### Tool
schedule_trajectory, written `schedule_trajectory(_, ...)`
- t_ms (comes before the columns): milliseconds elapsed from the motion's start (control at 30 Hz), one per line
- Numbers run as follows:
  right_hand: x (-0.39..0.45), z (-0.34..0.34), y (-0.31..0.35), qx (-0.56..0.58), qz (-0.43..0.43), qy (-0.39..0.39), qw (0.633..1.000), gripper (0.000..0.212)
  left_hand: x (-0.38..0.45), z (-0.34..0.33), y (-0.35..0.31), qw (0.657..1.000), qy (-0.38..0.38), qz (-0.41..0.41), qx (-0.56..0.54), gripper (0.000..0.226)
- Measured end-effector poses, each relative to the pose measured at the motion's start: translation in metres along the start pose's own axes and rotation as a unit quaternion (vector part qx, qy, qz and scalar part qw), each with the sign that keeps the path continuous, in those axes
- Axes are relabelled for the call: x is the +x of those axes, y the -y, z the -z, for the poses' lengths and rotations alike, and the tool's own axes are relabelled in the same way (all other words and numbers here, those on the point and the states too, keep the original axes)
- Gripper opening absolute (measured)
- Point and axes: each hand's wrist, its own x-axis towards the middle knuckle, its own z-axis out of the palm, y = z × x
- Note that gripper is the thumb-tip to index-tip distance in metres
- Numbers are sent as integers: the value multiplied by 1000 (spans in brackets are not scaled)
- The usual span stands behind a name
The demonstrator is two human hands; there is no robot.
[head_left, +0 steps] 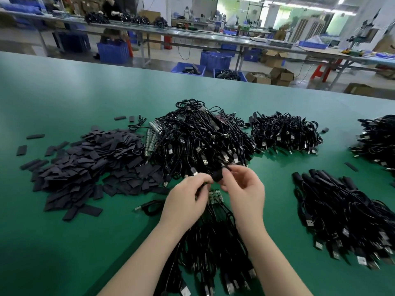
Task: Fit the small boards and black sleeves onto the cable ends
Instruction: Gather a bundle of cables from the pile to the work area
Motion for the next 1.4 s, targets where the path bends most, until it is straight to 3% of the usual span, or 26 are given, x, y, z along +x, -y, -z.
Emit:
schedule_trajectory(167, -4, 15, -18, 72, -51, -6, 996, 6, -2, -2, -1, 1000, -1, -14, -22, 22)
schedule_trajectory(467, -3, 21, -32, 80, -77, 16, 994, 16, -3, -4, 7, 999, 20, -20, -42, 32)
schedule_trajectory(933, -6, 22, -32, 99, -80, 74, 989, 22, -1, -5, 7, 999, 6, -45, -16, 19)
schedule_trajectory(1167, -4, 25, -29, 111, -88, 130, 981, 25, 1, -4, 10, 996, -23, -53, -72, 17)
schedule_trajectory(1400, -5, 24, -27, 83, -75, 125, 986, 19, 0, -2, 8, 993, -14, -59, -99, 22)
